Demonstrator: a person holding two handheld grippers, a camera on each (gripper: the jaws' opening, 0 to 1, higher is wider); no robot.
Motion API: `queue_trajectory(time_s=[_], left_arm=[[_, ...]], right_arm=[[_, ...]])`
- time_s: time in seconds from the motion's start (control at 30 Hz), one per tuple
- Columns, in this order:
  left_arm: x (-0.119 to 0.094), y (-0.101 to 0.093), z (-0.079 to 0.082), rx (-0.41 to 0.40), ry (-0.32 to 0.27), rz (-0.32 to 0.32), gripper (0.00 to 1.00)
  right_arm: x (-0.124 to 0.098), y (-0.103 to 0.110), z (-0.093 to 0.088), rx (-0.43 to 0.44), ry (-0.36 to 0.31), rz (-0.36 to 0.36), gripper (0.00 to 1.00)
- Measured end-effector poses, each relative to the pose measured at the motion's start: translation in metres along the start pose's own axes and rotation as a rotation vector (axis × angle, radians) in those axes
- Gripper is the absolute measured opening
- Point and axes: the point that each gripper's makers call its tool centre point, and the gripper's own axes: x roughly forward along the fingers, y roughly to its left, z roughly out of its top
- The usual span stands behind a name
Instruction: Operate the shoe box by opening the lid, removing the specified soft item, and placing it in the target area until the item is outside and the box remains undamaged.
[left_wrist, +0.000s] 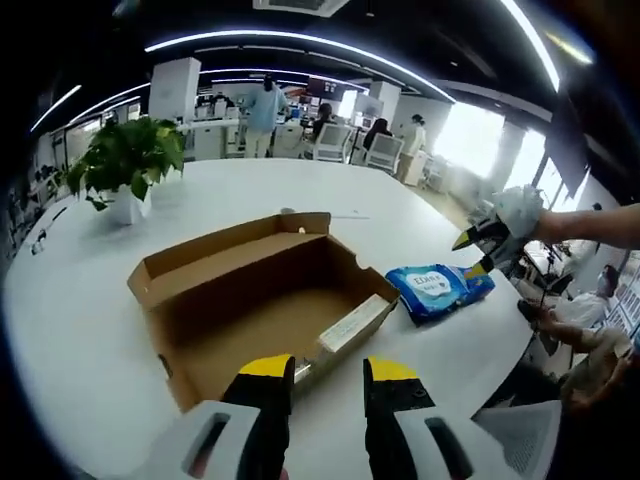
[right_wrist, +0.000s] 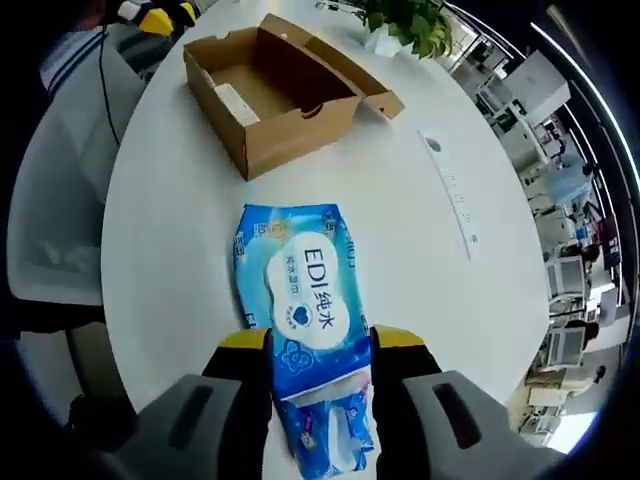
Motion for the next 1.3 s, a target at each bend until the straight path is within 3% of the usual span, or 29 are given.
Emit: queue_trajectory(time_s=[0.27,0.6,0.97,1.3], left_arm=[[-0.009,0.017,-0.005,-0.028,-0.017,0.017,0.27],[-0.021,0.034,-0.013,-0.055,-0.024,0.033,0.27],[-0.022,0.038,-0.015,-0.062,-0.032,0.024,0.27],[-0.020,0.032,-0.020,-0.058,-0.023,0.007,0.27]], right_arm=[[0.006,0.000,0.053,-0.015,-0.055,0.008,0.35],[0.018,0.013,0.105,-0.074,-0.096,0.044,0.36],[0.028,0.028,0.144,-0.124,-0.120,0.083,0.36],[0.041,0.042,0.170,-0.168,-0.133,0.122,0.36]])
